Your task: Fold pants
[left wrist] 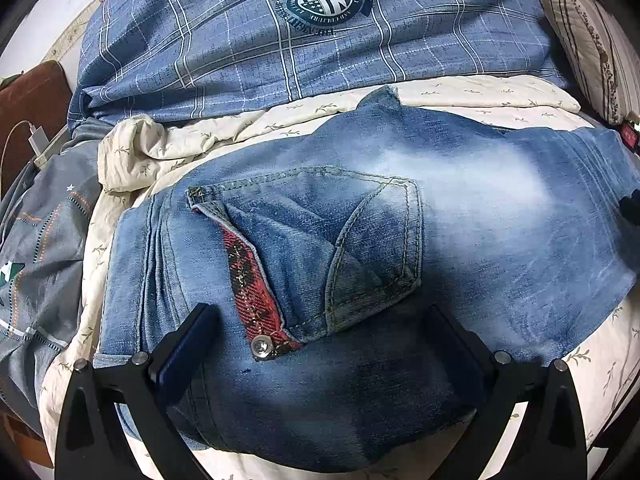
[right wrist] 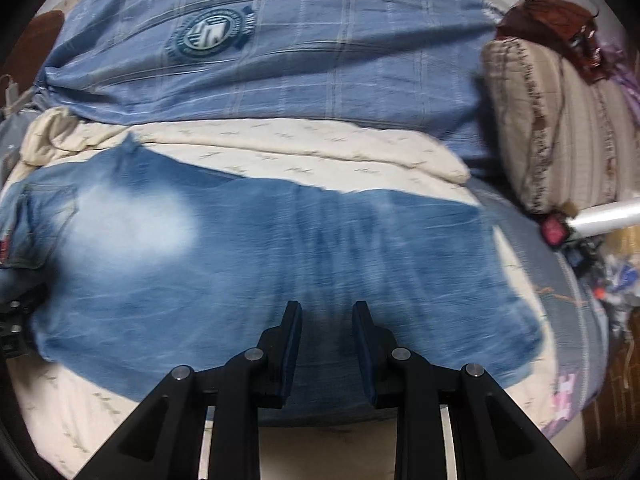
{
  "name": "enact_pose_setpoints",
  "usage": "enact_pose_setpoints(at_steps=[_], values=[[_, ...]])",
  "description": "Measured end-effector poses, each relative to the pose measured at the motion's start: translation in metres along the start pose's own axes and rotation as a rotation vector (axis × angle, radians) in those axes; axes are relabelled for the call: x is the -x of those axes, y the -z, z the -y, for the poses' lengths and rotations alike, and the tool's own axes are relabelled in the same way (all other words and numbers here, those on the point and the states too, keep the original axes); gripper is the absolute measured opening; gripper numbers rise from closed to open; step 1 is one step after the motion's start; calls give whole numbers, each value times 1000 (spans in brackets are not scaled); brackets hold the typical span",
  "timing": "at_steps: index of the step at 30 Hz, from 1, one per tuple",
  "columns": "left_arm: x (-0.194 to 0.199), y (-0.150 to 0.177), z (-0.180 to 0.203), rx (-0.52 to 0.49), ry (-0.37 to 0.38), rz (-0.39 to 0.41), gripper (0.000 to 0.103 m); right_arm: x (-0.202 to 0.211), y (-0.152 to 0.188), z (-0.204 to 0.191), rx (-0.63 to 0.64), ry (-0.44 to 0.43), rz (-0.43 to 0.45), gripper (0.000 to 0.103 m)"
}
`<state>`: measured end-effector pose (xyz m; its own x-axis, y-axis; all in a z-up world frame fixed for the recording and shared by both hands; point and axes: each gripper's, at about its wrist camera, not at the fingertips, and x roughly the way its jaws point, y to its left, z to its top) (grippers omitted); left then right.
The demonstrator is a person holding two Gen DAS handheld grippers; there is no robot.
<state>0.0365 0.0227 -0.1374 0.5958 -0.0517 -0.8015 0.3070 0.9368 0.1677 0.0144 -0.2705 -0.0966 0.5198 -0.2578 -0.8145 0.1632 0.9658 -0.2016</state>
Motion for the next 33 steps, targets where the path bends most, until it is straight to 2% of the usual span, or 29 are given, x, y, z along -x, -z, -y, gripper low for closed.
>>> enact_pose_setpoints(at_steps=[7, 33], values=[[0, 0, 0, -1, 0, 0, 103, 5, -1, 13, -12, 20, 21, 29], [0, -1, 1, -1, -1, 0, 103, 15, -4, 11, -14, 21, 67, 29]])
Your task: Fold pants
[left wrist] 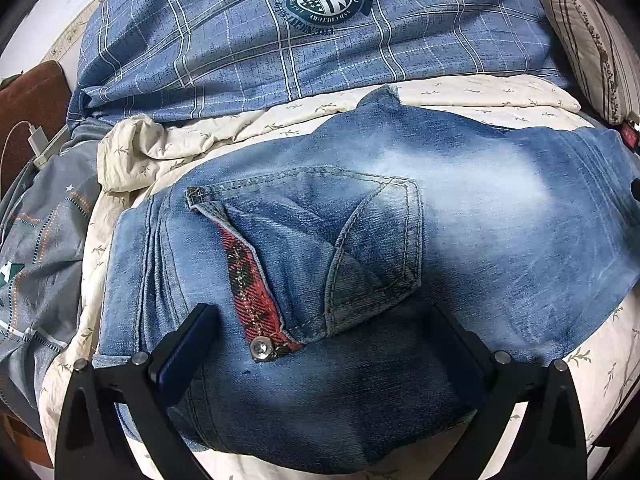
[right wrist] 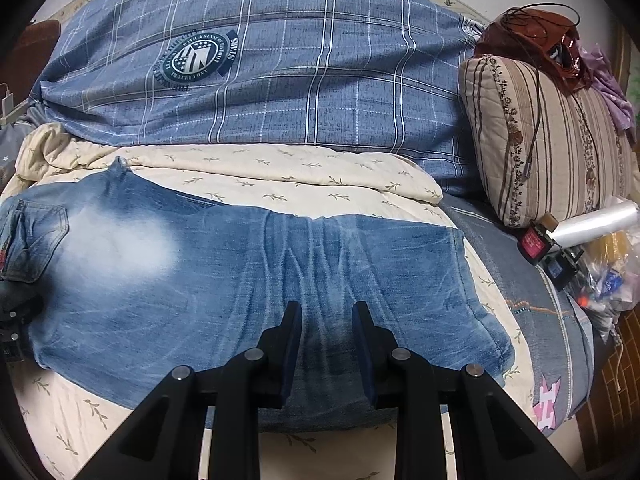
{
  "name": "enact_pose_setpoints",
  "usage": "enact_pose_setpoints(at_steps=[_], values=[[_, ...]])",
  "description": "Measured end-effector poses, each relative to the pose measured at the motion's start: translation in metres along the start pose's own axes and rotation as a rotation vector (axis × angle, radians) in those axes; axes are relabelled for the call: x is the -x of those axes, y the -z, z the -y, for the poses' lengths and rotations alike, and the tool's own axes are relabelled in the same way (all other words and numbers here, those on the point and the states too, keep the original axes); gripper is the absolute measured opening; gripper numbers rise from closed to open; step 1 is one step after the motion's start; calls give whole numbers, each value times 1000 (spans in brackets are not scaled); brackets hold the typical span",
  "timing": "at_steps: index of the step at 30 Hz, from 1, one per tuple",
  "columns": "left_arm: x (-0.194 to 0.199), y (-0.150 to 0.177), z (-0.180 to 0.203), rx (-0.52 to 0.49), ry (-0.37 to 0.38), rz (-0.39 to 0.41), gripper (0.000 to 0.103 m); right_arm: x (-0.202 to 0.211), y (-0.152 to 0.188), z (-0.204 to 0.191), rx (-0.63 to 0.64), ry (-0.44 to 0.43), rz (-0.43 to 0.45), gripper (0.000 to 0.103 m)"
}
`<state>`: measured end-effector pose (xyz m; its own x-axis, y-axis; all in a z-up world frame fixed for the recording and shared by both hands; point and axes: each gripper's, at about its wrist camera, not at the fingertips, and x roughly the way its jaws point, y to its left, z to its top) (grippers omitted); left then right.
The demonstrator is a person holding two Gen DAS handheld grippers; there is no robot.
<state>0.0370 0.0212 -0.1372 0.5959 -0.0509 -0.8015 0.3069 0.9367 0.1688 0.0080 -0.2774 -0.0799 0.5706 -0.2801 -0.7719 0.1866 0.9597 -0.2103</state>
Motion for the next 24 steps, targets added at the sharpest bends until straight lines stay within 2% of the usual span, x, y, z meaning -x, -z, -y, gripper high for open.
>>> enact_pose_setpoints(at_steps=[8, 11, 17, 20, 24], values=[[0, 0, 0, 1, 1, 0, 103, -8, 1, 12, -33, -34, -45, 29], [-1, 0, 1, 1, 3, -1, 103, -20, 2, 46, -131, -90, -93, 29], [-1, 0, 0, 2, 5, -2, 103, -40, 14, 106, -272, -94, -165, 29], [-1, 0, -1, 4, 4, -2, 103, -49, 25, 118, -277, -93, -210, 29], [-1, 1, -2, 4, 2, -3, 103, -49, 32, 122, -229, -113, -201, 29]])
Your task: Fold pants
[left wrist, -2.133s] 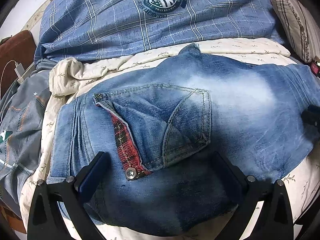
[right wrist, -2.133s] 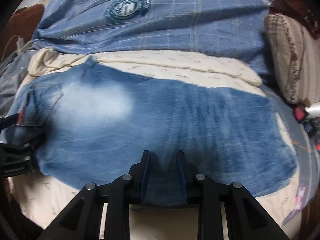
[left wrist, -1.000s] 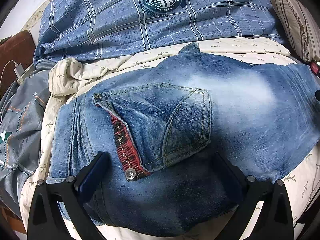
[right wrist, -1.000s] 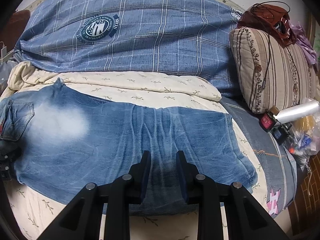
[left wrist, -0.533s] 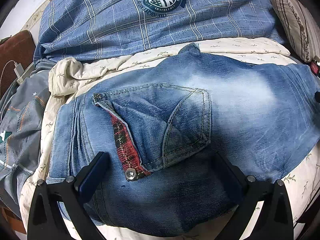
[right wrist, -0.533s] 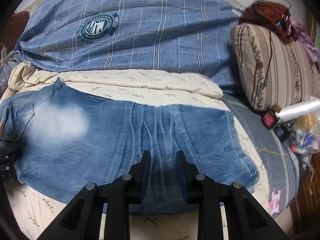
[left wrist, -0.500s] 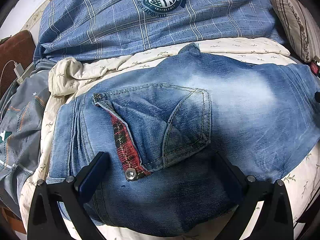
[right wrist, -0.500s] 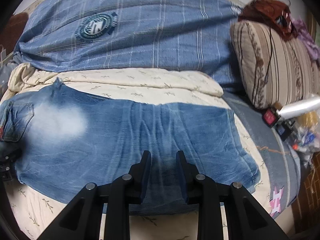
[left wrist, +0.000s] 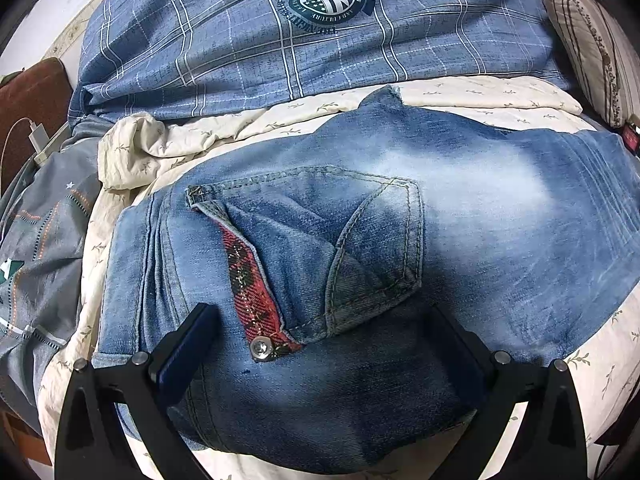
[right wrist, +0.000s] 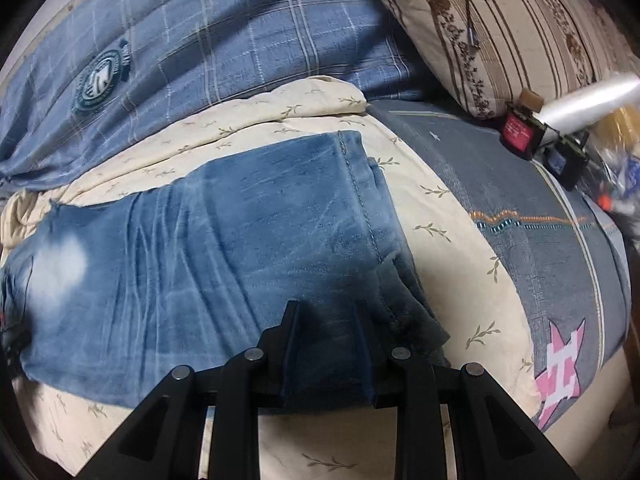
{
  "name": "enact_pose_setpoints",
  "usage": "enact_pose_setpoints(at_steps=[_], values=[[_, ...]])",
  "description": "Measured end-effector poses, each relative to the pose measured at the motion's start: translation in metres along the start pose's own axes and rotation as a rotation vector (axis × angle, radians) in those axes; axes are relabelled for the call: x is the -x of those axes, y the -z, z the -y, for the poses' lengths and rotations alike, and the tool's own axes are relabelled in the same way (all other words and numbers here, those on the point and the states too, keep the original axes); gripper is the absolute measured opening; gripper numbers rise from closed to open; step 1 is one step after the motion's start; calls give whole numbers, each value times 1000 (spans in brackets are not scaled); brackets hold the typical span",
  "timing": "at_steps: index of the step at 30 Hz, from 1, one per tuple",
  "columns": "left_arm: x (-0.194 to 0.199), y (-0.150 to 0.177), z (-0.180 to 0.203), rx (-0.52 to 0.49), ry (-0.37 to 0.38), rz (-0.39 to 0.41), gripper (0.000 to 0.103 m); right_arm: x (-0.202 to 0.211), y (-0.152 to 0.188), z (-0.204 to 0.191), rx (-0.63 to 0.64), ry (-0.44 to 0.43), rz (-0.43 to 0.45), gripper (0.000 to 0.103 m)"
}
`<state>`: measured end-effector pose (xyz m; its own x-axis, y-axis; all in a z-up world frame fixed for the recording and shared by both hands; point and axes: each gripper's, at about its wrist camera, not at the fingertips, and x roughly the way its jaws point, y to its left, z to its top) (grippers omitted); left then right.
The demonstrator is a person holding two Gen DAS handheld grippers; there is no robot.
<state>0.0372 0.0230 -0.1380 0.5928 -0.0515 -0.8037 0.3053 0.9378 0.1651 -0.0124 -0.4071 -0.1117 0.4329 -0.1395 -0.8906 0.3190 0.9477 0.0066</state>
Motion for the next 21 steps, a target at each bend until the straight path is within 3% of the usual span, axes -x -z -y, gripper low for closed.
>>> enact_pose_setpoints(at_steps=[3, 6, 10, 13, 16, 21], values=[[1, 1, -1, 0, -1, -1, 103, 3, 5, -2, 32, 10, 2, 29], [2, 1, -3, 7, 9, 0, 103, 5, -2, 7, -26, -29, -3, 29], [11, -3, -6, 20, 14, 48, 103, 21, -22, 5, -43, -80, 101, 29], [18, -5, -7, 24, 15, 90, 103, 17, -40, -7, -22, -102, 133, 29], [20, -6, -6, 16, -6, 108, 103, -1, -58, -17, -21, -122, 112, 29], [7, -5, -6, 2, -18, 45, 103, -34, -75, -40, 4, -154, 38, 29]])
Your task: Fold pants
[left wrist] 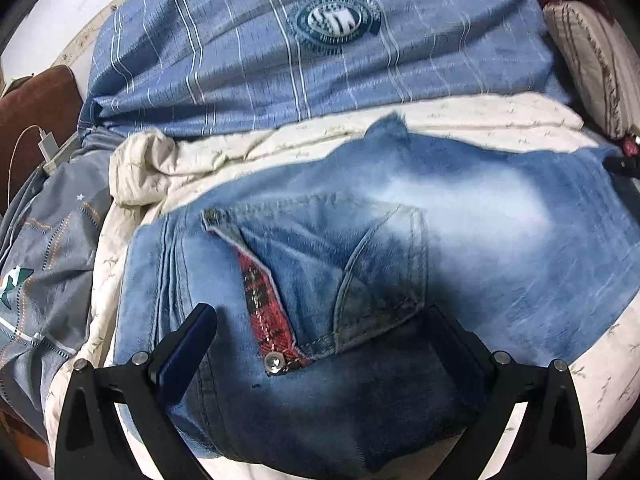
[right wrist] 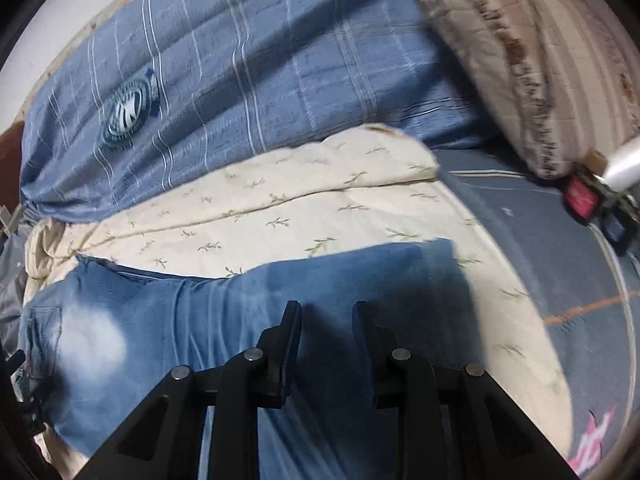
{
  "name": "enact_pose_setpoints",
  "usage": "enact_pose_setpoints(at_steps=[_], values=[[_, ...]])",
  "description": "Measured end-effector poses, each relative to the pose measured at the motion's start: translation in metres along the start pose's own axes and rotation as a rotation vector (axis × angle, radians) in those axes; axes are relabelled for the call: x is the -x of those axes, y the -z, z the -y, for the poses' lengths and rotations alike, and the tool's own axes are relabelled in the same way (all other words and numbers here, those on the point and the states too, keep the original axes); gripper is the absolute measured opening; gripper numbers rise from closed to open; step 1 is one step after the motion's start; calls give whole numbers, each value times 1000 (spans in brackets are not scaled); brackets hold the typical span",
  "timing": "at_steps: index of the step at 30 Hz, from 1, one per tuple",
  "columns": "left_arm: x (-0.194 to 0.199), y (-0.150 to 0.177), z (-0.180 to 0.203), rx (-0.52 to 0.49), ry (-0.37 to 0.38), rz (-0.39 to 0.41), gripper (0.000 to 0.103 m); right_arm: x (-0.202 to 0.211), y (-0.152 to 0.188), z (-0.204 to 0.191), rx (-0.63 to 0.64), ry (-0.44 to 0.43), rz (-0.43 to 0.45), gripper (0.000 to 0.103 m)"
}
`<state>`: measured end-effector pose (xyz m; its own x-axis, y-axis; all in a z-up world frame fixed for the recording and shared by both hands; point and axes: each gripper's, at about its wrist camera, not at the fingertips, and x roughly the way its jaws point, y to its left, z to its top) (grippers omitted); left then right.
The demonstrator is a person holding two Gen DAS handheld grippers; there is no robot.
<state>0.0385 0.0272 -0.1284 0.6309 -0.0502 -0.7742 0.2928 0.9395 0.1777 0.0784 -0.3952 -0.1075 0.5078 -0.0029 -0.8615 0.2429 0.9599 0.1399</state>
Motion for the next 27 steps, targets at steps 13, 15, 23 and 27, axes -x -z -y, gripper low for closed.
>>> enact_pose_setpoints(at_steps=[13, 15, 23, 27], values=[[11, 0, -16, 53, 17, 52, 103, 2, -15, -23, -17, -55, 75, 31], [16, -1, -25, 81, 5, 86, 103, 7, -11, -46, 37, -103, 84, 31], [10, 6, -80, 252, -41, 38, 103, -16, 7, -126, 185, -123, 10, 31], [2, 14, -97, 307, -55, -12, 103, -42, 11, -134, 175, -77, -37, 31]])
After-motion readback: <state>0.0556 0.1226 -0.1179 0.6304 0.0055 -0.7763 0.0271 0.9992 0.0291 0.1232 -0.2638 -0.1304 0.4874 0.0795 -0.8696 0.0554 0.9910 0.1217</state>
